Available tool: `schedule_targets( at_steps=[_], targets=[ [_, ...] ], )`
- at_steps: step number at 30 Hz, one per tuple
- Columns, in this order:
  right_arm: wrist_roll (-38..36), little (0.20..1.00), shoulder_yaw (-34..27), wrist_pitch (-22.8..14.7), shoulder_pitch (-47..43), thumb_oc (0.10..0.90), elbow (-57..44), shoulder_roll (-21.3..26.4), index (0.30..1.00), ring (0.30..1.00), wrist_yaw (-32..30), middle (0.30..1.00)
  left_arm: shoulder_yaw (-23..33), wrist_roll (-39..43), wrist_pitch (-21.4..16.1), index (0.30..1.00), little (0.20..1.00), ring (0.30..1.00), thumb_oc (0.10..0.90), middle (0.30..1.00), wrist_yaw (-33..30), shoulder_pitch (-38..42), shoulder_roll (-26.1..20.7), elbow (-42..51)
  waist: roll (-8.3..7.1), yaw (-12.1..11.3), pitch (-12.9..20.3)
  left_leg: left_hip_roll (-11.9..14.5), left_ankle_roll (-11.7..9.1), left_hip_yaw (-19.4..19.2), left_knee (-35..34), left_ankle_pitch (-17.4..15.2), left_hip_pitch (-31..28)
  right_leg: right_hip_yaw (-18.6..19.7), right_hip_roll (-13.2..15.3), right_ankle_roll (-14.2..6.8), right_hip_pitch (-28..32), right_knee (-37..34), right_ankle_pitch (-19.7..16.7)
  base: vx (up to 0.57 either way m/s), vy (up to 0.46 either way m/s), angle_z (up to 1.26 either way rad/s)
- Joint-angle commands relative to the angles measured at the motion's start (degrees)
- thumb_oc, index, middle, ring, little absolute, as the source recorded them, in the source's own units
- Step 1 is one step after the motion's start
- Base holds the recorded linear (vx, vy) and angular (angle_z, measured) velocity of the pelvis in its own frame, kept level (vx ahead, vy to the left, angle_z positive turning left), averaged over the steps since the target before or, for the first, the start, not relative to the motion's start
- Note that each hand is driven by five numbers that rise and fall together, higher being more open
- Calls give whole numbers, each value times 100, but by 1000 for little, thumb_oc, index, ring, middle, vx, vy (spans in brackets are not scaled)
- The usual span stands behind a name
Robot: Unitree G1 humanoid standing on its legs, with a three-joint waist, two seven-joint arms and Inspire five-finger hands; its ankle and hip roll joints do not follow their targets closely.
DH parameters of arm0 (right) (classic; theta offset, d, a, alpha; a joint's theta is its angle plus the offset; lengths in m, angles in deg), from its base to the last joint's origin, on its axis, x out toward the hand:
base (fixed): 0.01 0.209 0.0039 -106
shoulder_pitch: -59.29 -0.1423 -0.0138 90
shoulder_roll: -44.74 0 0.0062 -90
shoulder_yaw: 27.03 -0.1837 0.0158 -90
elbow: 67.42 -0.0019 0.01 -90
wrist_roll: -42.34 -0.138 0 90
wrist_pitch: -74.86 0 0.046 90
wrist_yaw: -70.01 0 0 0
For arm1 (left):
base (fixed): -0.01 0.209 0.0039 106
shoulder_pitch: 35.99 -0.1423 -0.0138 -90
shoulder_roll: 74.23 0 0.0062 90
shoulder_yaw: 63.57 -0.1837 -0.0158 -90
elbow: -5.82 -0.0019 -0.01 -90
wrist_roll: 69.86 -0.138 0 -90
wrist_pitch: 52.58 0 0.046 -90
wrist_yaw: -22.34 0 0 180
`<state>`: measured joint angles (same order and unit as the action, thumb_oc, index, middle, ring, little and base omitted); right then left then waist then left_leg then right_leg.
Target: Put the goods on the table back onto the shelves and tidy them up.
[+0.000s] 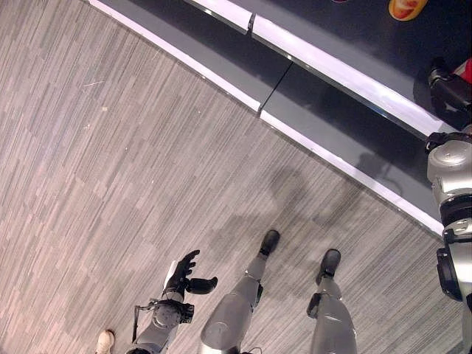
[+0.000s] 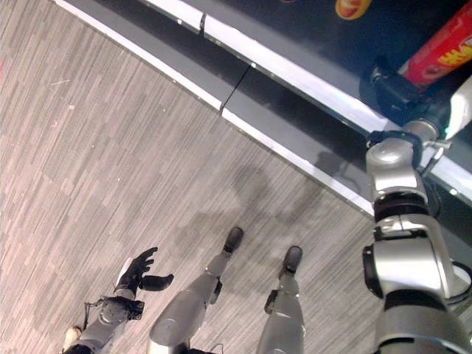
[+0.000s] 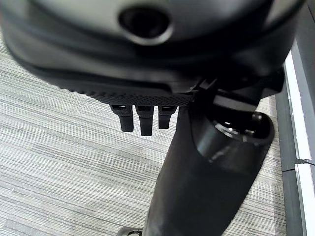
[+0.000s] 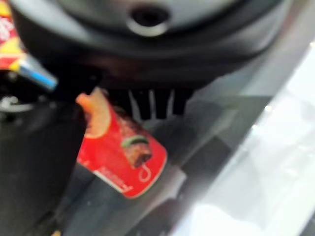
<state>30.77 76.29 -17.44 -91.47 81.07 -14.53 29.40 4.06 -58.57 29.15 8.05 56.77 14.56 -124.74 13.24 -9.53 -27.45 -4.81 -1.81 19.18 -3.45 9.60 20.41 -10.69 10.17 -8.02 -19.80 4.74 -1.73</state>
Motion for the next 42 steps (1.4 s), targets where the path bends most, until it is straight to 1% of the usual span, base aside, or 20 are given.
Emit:
schedule_targets(
  at_steps=[1, 10, 18, 33, 35, 38, 42],
  targets=[
    [141, 900, 614, -250, -457, 800, -2, 500, 900, 900, 149, 900, 58, 164, -47, 900, 900, 900, 800, 900, -255, -318, -419, -7, -116, -143, 189, 388, -347, -414, -155, -437, -25, 168, 258, -84, -428, 626, 352, 0, 0, 0],
    [56, 900, 702, -262, -547, 800, 136, 534, 900, 900, 213, 900, 43, 202, -51, 900, 900, 900, 800, 900, -253, -310, -421, -14, -127, -160, 195, 388, -347, -406, -155, -433, -15, 155, 247, -79, -458, 664, 357, 0, 0, 0],
    [106, 900, 966, -225, -779, 800, 361, 554, 900, 900, 363, 900, 9, 209, -73, 900, 900, 900, 800, 900, -238, -314, -437, -23, -119, -191, 186, 393, -356, -382, -155, -418, -5, 152, 250, -82, -457, 679, 354, 0, 0, 0],
    [169, 900, 1171, -156, -983, 800, 617, 616, 900, 900, 472, 900, -24, 208, -86, 900, 900, 900, 800, 900, -219, -313, -463, -8, -110, -229, 220, 381, -346, -363, -155, -416, 22, 155, 272, -97, -499, 702, 344, 0, 0, 0],
    [125, 900, 1202, -146, -1080, 800, 792, 622, 900, 900, 474, 900, -53, 216, -95, 900, 900, 900, 800, 900, -224, -317, -464, 1, -97, -264, 237, 376, -346, -356, -155, -415, 31, 156, 276, -98, -502, 708, 345, 0, 0, 0],
    [151, 900, 1256, -138, -1116, 800, 795, 653, 900, 900, 482, 900, -47, 206, -93, 900, 900, 900, 800, 900, -216, -331, -466, 12, -72, -282, 241, 370, -346, -344, -155, -408, 27, 141, 280, -99, -498, 720, 354, 0, 0, 0],
    [176, 900, 1248, -93, -1140, 800, 929, 659, 900, 900, 417, 900, -82, 220, -97, 900, 900, 900, 800, 900, -230, -338, -433, -31, -74, -296, 245, 364, -339, -327, -155, -408, 25, 139, 291, -104, -500, 748, 359, 0, 0, 0]
  ],
)
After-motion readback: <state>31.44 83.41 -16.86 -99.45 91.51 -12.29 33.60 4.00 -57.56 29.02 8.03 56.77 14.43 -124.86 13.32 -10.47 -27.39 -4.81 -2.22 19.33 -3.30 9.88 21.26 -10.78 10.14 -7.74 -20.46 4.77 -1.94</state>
